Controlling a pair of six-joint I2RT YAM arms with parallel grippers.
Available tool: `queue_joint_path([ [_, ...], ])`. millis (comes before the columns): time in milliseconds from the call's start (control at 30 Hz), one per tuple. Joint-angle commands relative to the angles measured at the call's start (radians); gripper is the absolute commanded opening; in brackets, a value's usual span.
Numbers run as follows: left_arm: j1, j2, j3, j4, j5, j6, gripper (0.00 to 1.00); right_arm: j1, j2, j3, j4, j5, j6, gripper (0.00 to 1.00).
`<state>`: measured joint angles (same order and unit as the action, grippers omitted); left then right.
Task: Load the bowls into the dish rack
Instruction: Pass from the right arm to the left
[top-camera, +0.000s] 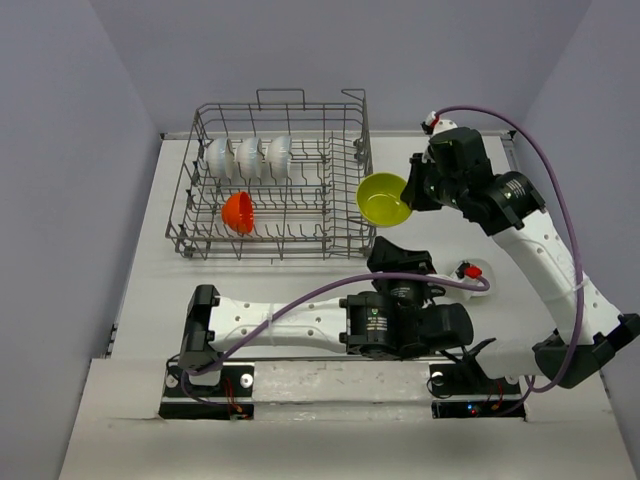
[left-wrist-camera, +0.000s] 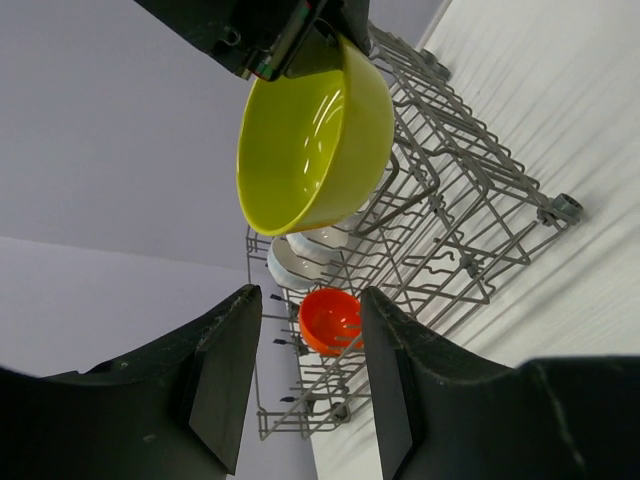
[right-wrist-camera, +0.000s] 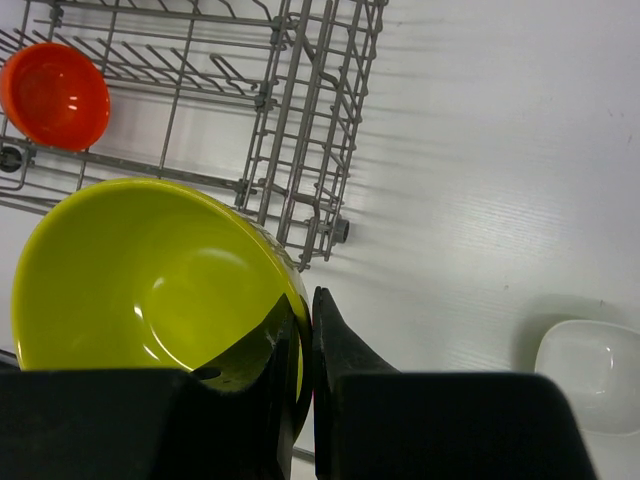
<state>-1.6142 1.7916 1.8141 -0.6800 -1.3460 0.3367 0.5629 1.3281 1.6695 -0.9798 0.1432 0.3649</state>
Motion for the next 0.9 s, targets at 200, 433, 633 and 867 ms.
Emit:
queue_joint_path([
  [200, 0.0, 0.029, 0.186, -0.027, 0.07, 0.021, 0.57, -0.003, -0.11, -0.089, 0.114, 0.007, -0.095, 0.01],
  [433, 0.048, 0.049, 0.243, -0.073, 0.209, 0.004, 0.59, -0.003, -0.236, -0.29, 0.367, 0.035, -0.138, 0.01],
  [633, 0.057, 0.037, 0.251, -0.11, 0.277, -0.027, 0.6, -0.003, -0.29, -0.376, 0.507, 0.073, -0.158, 0.01],
  [867, 0.071, 0.038, 0.254, -0.115, 0.32, -0.03, 0.61, -0.003, -0.288, -0.375, 0.576, 0.064, -0.156, 0.01],
])
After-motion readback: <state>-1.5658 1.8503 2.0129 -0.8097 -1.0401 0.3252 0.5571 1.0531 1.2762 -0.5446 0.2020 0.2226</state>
